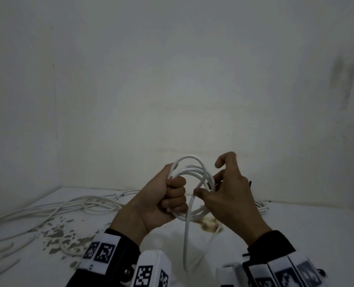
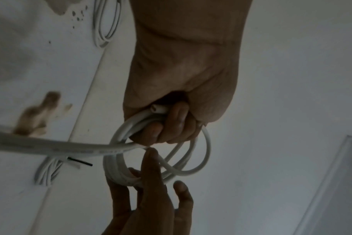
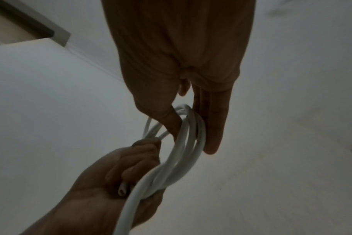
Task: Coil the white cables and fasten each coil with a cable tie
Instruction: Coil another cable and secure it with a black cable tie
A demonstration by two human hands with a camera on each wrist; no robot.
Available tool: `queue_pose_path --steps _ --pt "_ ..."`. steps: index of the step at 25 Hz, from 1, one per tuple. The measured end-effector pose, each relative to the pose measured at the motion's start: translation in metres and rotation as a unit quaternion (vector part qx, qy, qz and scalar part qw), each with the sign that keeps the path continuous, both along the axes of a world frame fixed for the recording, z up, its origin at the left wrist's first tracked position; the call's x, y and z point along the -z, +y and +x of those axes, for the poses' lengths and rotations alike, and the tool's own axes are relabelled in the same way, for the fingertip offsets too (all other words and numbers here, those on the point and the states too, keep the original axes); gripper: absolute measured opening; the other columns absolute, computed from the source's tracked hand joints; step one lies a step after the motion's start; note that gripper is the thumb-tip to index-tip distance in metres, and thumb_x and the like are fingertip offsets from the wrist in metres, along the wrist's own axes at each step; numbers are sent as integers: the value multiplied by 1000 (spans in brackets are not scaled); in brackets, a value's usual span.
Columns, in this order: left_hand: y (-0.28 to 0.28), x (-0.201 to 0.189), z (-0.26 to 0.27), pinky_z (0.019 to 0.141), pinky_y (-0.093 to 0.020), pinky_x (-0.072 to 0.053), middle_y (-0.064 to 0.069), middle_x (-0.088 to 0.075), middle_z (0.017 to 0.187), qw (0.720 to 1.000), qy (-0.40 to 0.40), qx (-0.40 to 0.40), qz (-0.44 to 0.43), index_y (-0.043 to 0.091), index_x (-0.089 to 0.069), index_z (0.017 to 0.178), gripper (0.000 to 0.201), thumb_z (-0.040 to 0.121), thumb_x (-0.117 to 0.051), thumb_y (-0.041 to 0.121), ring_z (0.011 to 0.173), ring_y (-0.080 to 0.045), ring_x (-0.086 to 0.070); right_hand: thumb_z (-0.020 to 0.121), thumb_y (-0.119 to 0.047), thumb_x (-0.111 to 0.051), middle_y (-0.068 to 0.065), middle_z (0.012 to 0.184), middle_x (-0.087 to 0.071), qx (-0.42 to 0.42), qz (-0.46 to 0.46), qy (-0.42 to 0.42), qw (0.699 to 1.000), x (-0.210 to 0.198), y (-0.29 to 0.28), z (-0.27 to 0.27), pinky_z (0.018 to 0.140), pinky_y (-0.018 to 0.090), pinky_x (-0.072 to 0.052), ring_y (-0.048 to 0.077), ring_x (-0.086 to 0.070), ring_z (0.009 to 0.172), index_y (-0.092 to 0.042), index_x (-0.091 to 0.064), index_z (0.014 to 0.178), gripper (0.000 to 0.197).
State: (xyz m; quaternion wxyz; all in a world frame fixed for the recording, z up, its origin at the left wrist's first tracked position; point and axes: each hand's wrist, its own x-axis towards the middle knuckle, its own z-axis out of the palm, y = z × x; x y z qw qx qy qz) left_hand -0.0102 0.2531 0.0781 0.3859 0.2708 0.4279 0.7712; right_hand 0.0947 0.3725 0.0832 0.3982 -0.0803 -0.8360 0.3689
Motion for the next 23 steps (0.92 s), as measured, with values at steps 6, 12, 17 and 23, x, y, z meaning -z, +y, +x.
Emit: queue_pose_path --steps 6,12,17,23 --pt "15 6 5 59 -27 -35 -1 -34 49 999 -15 24 -18 19 -37 44 58 92 -43 52 47 -14 -40 90 -1 -58 -5 74 -41 140 170 17 975 13 0 -9 48 17 -26 6 -41 59 -26 -34 95 35" --pt "18 2 7 44 -21 -31 4 -24 44 999 -45 -16 -8 17 -36 46 60 99 -38 46 40 -10 -24 96 -18 -60 -2 67 -51 181 170 21 968 16 16 -11 48 20 -30 10 -45 55 -19 -58 91 5" --pt "11 4 -1 64 -27 -33 4 -27 45 998 -61 -2 -8 18 -37 47 58 99 -36 43 40 -11 -30 93 -19 -65 10 76 -64 -51 -234 -34 970 2 15 -4 61 42 -62 24 -69 67 -7 -68 88 13" --pt "9 -1 5 63 -28 -35 7 -27 42 997 -70 24 3 19 -39 48 49 90 -43 44 37 -8 -26 85 -7 -62 8 61 -48 -281 -524 -68 801 -6 24 3 75 43 -50 23 -50 59 -6 -59 87 3"
